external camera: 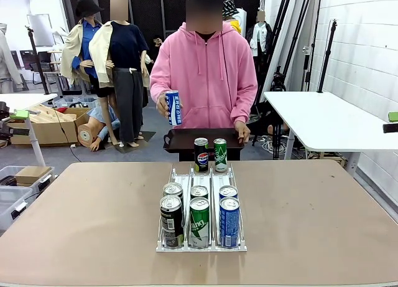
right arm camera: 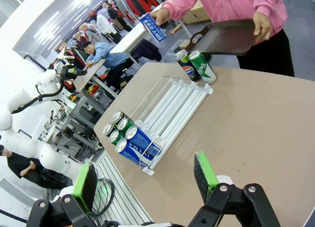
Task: Retrieve and hand over the desired beverage to the person.
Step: Pick up a can of the same type that the person held from the Automatic Can Dispenser.
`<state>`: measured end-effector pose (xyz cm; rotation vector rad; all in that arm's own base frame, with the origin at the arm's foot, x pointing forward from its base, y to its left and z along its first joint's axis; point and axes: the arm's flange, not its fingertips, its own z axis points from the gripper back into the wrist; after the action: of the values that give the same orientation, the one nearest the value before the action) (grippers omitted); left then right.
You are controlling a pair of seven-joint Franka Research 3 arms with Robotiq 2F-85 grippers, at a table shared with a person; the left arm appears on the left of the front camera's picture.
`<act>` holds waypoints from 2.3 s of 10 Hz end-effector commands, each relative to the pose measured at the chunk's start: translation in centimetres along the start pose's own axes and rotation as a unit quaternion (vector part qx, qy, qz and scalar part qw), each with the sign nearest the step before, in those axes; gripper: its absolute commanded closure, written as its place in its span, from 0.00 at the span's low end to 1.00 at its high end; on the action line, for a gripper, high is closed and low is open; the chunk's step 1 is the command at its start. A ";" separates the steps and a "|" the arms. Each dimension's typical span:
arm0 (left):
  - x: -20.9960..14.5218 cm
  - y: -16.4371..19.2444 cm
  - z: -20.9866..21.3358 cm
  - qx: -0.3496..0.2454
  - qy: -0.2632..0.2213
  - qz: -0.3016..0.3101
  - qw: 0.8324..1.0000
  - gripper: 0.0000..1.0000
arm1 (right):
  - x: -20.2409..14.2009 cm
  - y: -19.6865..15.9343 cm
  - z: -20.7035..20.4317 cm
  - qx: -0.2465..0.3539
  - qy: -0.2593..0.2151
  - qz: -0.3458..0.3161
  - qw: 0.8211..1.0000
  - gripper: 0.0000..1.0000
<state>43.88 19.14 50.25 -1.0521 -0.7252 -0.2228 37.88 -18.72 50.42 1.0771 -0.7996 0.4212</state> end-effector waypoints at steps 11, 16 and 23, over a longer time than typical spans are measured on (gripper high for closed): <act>0.1 -0.1 0.1 -0.002 -0.003 0.004 1.000 0.00 | -0.1 0.1 -0.1 0.003 -0.001 0.001 1.000 0.00; 0.1 -0.1 0.1 -0.002 -0.003 0.004 1.000 0.00 | 0.6 0.7 -1.1 0.000 0.020 0.004 1.000 0.00; 0.1 -0.1 0.1 -0.002 -0.003 0.004 1.000 0.00 | 4.1 7.2 -8.2 -0.033 0.175 0.031 0.983 0.00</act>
<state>43.89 19.11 50.23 -1.0520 -0.7245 -0.2232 38.51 -9.83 55.00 0.9404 -0.5837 0.5969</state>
